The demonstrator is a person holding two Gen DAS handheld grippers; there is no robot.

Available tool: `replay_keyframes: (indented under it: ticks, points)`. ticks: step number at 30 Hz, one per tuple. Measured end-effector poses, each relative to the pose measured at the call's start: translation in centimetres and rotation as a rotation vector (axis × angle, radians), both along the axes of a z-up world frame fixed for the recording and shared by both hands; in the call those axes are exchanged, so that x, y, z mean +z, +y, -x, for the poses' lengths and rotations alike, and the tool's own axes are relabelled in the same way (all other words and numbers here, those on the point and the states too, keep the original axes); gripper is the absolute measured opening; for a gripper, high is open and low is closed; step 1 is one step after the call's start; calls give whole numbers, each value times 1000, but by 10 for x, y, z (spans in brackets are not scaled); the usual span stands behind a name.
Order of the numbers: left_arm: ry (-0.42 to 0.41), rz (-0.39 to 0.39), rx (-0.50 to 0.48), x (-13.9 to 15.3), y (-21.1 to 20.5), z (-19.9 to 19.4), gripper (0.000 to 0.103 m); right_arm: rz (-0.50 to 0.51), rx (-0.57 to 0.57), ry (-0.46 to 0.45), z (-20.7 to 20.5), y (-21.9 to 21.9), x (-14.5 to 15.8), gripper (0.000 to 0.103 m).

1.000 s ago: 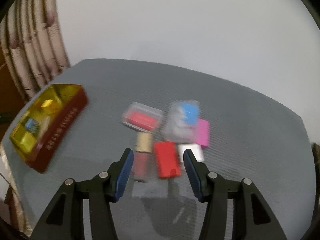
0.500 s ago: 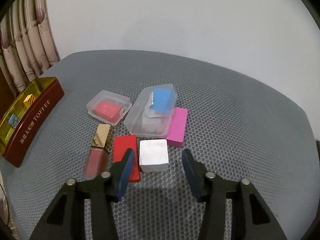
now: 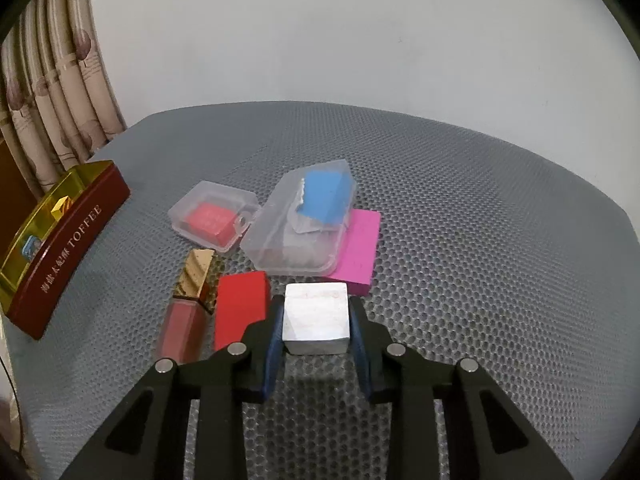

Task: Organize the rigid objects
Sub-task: 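Grasp the gold-capped pink lipstick with the left tool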

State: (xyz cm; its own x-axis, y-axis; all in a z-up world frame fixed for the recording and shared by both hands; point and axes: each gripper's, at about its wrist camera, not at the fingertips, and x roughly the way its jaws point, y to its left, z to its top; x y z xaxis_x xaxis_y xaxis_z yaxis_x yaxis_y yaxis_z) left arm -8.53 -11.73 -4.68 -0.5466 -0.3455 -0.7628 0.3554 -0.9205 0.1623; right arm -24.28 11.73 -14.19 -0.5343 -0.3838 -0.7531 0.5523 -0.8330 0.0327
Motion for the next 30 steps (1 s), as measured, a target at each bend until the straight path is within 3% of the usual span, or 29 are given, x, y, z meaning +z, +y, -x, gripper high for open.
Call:
replay_keyframes:
  ticks: [4, 12, 19, 25, 30]
  points:
    - [-40, -35, -94, -13, 39, 16, 82, -27, -72, 45, -6, 13, -1, 31]
    - [-164, -160, -240, -48, 116, 42, 82, 19, -236, 26, -2, 64, -8, 31]
    - [-270, -227, -265, -79, 164, 74, 81, -17, -253, 37, -3, 54, -12, 30]
    - [-302, -201, -237, -96, 185, 93, 75, 7, -256, -10, 3, 53, -19, 30]
    - [-309, -225, -214, -106, 192, 102, 70, 18, -256, -15, 2, 48, -22, 30]
